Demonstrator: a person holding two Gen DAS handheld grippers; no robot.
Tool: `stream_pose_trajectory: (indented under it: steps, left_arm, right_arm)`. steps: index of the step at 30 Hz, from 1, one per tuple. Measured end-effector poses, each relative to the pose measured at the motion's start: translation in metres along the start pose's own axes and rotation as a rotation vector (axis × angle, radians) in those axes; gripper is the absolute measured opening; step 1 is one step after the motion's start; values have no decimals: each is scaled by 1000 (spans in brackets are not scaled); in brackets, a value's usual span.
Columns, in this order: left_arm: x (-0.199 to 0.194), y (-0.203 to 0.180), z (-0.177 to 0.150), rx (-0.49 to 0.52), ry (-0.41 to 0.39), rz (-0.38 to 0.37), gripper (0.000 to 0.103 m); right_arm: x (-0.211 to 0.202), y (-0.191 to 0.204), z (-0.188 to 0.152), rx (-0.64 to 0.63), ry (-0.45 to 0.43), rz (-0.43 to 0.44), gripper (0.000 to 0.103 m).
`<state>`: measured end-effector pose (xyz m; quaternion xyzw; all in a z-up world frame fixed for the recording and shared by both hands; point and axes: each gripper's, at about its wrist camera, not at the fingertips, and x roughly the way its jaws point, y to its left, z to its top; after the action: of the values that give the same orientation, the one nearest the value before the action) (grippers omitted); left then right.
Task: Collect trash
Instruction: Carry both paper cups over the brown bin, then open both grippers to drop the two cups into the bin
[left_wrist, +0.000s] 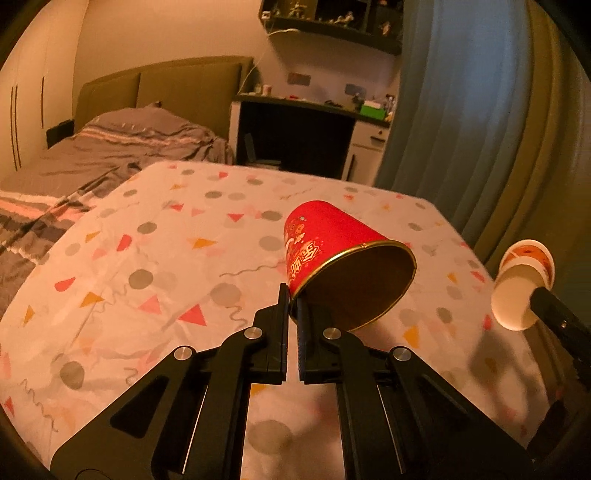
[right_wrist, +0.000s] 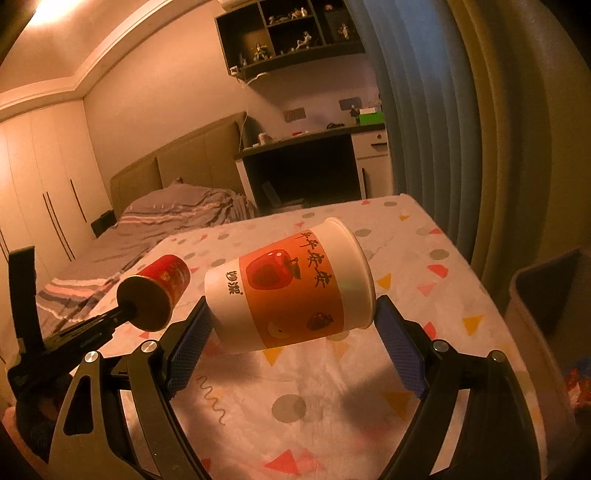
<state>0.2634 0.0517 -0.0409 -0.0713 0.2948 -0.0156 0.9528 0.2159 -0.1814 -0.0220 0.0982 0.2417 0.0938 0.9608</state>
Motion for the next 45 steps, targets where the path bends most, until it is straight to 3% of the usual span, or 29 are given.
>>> stream_pose_trajectory:
  steps: [10, 22, 34, 45]
  left_arm:
    - [-40, -54, -4, 74, -52, -98, 3]
    - [-59, -155, -20, 198, -64, -264, 3]
    - [-38, -276, -42, 311, -26, -447, 3]
    - [0, -337, -66, 378, 62, -506, 3]
  right_arm:
    - [-57, -29, 0, 30, -75, -66, 84]
    - [-122, -91, -12, 77, -151, -203, 84]
    - [-152, -171, -30, 133, -159, -392, 84]
    - [-144, -216, -45, 130, -107, -468, 84]
